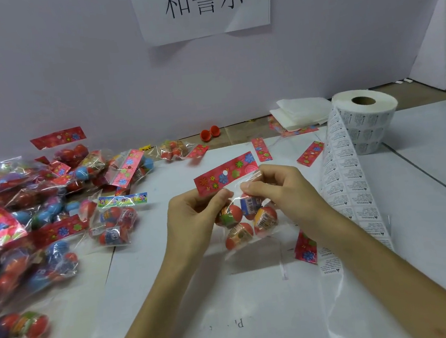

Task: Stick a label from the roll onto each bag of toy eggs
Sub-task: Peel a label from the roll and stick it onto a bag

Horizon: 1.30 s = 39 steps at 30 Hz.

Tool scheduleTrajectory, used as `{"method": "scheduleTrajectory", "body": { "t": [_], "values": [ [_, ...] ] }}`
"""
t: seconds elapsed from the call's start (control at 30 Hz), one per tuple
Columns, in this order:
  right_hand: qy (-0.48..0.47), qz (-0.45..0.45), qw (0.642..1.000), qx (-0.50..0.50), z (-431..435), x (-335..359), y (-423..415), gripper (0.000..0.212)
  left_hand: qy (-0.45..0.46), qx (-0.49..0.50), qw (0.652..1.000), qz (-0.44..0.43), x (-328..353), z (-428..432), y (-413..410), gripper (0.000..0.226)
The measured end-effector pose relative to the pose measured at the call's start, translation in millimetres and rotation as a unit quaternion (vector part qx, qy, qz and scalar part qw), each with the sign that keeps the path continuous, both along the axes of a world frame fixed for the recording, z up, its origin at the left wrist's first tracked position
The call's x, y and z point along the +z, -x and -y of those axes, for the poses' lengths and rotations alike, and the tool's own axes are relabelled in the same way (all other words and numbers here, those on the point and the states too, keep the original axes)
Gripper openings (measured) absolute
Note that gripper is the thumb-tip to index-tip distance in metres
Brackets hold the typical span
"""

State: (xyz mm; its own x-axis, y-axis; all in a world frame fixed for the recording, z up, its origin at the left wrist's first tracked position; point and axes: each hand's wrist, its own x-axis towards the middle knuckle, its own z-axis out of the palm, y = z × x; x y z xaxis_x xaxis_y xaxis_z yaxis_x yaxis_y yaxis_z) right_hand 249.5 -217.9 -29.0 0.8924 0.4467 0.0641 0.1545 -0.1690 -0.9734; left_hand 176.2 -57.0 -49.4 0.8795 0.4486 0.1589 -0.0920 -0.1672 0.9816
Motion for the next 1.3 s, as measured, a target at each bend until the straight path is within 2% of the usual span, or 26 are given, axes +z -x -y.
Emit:
{"method": "scheduleTrajectory", "body": {
  "t": [0.2, 0.33, 0.43, 0.53, 0.63, 0.8, 0.97, 1.2, 1.3],
  "values": [
    [-0.004, -0.010, 1.000, 0.002, 1.0, 1.5, 1.0, 0.016, 0.004, 0.017, 1.000, 0.010, 0.6, 2.2, 0.3, 0.019],
    [-0.014, -0.018, 1.000, 0.002, 2.3, 4.4, 1.6, 0.010, 0.026, 0.018, 0.999, -0.005, 3.5, 3.7, -0.2, 0.013],
    [-0.018, -0.020, 0.999, -0.021, 2.4, 5.6, -0.6, 0.014, 0.076, -0.027, 0.995, -0.053, 3.6, 1.8, 0.4, 0.035],
    [-0.033, -0.029, 0.998, -0.044, 4.0, 5.7, -3.1, 0.022, 0.132, -0.094, 0.984, -0.071, 4.2, -1.5, 1.5, 0.033],
    [-0.041, -0.020, 0.998, -0.054, 5.7, 6.6, -3.4, 0.021, 0.110, -0.099, 0.988, -0.041, 4.4, -2.4, 2.6, 0.026],
    [-0.045, -0.022, 0.998, -0.022, 4.4, 7.2, -1.3, 0.012, 0.092, -0.033, 0.994, -0.047, 4.1, -4.3, 1.8, 0.013],
    [-0.039, -0.017, 0.999, 0.007, 4.9, 9.8, -0.9, 0.002, 0.093, 0.000, 0.995, -0.043, 4.5, -6.0, 2.1, 0.011],
    [-0.076, -0.043, 0.996, -0.011, 8.0, 12.6, -2.4, 0.014, 0.105, -0.024, 0.993, -0.047, 1.7, -3.2, 1.3, 0.011],
    [-0.086, -0.032, 0.995, -0.038, 7.1, 9.8, -2.3, 0.009, 0.093, -0.029, 0.995, -0.031, 0.5, -2.6, 1.4, 0.019]
  ]
}}
